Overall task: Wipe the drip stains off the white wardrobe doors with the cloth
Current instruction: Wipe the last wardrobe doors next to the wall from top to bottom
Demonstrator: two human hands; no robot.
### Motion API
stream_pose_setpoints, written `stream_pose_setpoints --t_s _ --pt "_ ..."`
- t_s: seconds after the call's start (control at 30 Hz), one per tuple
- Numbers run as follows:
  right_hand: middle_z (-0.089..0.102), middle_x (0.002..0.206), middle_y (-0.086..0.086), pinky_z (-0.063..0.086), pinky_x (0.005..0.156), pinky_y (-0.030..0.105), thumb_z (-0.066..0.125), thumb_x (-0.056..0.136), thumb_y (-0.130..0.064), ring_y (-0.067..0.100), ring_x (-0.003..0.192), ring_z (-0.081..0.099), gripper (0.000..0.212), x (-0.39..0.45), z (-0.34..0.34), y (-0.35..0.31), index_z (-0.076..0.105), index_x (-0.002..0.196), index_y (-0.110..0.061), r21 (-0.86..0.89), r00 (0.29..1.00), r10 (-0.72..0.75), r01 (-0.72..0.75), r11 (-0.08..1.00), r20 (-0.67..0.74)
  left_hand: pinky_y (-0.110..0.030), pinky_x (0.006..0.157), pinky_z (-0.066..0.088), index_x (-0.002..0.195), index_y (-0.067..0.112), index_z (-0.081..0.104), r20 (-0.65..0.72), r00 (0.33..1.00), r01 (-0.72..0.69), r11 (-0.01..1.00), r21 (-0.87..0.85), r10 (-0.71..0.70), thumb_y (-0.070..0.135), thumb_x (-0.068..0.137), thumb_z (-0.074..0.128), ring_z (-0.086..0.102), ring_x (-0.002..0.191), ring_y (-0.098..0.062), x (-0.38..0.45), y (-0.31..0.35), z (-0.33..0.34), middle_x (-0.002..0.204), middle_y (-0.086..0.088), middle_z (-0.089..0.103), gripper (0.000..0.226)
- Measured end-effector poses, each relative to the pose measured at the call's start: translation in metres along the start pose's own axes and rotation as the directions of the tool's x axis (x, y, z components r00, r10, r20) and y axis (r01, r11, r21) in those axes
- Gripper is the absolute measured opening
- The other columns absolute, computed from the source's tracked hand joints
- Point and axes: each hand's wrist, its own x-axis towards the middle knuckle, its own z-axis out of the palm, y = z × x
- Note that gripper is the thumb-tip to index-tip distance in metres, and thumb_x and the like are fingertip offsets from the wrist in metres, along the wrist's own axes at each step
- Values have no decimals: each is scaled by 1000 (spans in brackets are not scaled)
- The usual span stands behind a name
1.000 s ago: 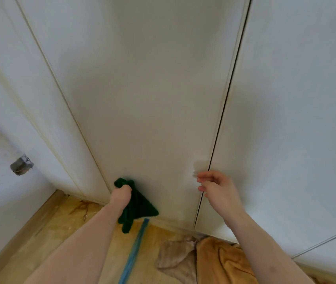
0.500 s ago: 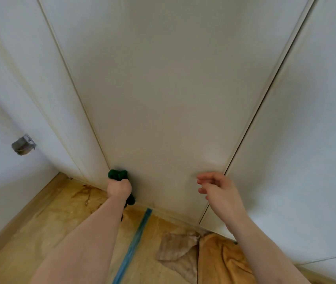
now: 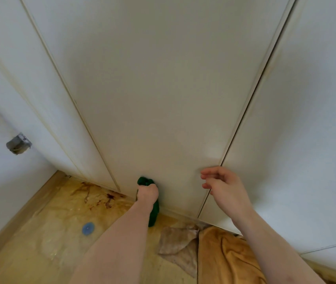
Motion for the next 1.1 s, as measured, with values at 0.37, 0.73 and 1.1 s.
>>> stream_pose_setpoints --t_s 0.37,0.73,1.1 --pt "73 102 -9 54 82 30 52 96 -5 12 93 71 32 -12 -18 -3 72 104 -29 4 1000 -14 14 1000 -8 -40 86 57 136 3 47 340 938 -4 981 194 -63 20 103 48 61 107 -28 -90 1 46 122 -16 62 38" --pt "73 102 -7 51 74 26 50 94 -3 12 94 71 33 -16 0 -18 72 103 -26 27 1000 -15 15 1000 8 -44 93 55 124 3 55 205 976 -66 997 -25 70 23 93 55 65 101 -35 -67 26 -49 111 -18 67 37" --pt "74 101 -7 56 77 28 50 93 -2 11 92 71 34 -8 34 -23 73 101 -27 -6 999 -16 16 1000 37 -47 102 47 151 10 35 -185 978 -138 959 -248 93 17 97 48 53 118 -38 -8 23 -101 133 -17 54 55"
